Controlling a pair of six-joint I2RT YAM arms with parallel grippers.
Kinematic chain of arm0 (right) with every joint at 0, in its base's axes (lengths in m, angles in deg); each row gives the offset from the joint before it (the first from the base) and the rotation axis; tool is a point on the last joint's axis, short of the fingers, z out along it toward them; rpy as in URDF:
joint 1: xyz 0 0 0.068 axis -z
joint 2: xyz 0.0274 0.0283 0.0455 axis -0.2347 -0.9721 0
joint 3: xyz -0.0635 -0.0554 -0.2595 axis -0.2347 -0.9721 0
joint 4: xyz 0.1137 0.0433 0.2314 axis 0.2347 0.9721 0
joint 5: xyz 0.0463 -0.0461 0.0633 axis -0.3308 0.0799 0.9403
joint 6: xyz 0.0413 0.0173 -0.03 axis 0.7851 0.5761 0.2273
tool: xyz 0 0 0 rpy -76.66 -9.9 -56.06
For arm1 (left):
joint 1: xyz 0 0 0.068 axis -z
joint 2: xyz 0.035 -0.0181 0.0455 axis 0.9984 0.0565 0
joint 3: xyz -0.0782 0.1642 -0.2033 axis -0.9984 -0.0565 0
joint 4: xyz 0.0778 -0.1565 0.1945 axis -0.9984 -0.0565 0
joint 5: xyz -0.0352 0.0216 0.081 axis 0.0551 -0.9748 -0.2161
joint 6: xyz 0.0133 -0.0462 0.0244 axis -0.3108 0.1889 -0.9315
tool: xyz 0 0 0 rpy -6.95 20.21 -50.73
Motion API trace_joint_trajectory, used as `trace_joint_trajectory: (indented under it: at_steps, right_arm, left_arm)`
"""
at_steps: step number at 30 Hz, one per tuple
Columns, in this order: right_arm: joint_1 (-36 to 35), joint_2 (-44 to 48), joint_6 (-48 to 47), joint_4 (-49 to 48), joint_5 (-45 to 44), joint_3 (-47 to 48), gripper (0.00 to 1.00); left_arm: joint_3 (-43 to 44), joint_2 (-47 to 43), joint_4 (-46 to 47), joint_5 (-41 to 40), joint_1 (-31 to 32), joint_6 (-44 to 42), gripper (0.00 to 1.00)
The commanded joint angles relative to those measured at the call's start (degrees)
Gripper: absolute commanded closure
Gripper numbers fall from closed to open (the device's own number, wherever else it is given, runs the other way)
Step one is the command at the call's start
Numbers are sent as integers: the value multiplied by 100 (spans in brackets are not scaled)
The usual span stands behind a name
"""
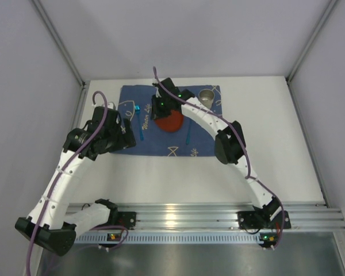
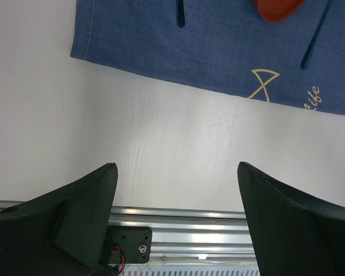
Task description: Set the dinner table for one person
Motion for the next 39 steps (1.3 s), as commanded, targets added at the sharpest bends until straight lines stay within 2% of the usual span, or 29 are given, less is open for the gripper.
trace_joint_trajectory:
  at_steps: [1,4,7,11,13,14,17,21,23,26,28,29,30,32,33,34,35,36,37,38,39]
  right_arm:
    - [-25,-146,178,-199,284,281,75]
    - [-34,-94,204,-234,425,219,46]
    - [-43,108,135,-278,452,166,28]
    - [-95,731,-33,-566,417,-35,23]
    - [-157,1521,-24,-1005,399,-797,22]
    - [-174,2150,2,-1512,347,-1523,21]
    - [-218,3050,204,-2008,-179,-2538,20]
    - [-236,4936,170,-2062,-1163,-4620,16]
    - [-219,5633,64,-2018,-1682,-5654,0]
    - [-210,7388,-243,-1992,-2262,-6833,0]
    - [-210,8042,-384,-2009,-2988,-7390,0]
    - [-218,8350,-376,-2053,-3359,-8002,0]
    - [-210,8875,-254,-2106,-4128,-8347,0]
    - [-210,9309,-270,-2482,-4740,-9389,0]
    - [-210,9668,-566,-2684,-4969,-9753,0]
    - [-210,9819,-813,-3287,-4954,-10096,0]
    - [-210,10082,-1085,-3797,-4919,-10674,0]
    - [-210,10189,-1148,-3802,-4971,-10906,0]
    - [-201,10294,-1193,-4290,-5006,-11134,0]
    - [-184,10400,-1141,-4364,-5050,-11415,0]
    - [-131,10401,-862,-4382,-5233,-11461,0]
  left_arm:
    - [49,-123,-147,-120,-10,99,9]
    - [49,-123,-165,-270,-10,81,9]
    - [-39,-149,37,-314,-10,11,9]
    - [-188,-324,301,-103,-10,-112,9]
    - [-407,-473,485,-15,-10,-191,9]
    - [-504,-657,547,-6,-10,-304,9]
    - [-751,-913,679,11,-10,-446,9]
    - [-900,-1238,775,117,-10,-622,9]
    - [-1014,-1457,995,99,-10,-710,9]
    - [-1461,-1730,1512,46,-10,-789,10]
    - [-1726,-1871,1881,73,-18,-1016,13]
    - [-1866,-2002,2397,151,-1,-1148,14]
    - [-2198,-2056,2663,178,-1,-1289,14]
    - [-2551,-2214,3243,83,-10,-1763,14]
    - [-2936,-2258,3889,-14,-18,-1852,14]
    - [-3140,-2293,4209,-102,-10,-2061,14]
    - [-3577,-2346,4900,-190,-10,-2220,23]
    - [-3808,-2355,5272,-278,-10,-2222,26]
    - [-4036,-2364,5650,-392,-18,-2370,27]
    - [-4265,-2312,6150,-515,-10,-2414,26]
    - [-4789,-2242,6685,-1012,-10,-2441,25]
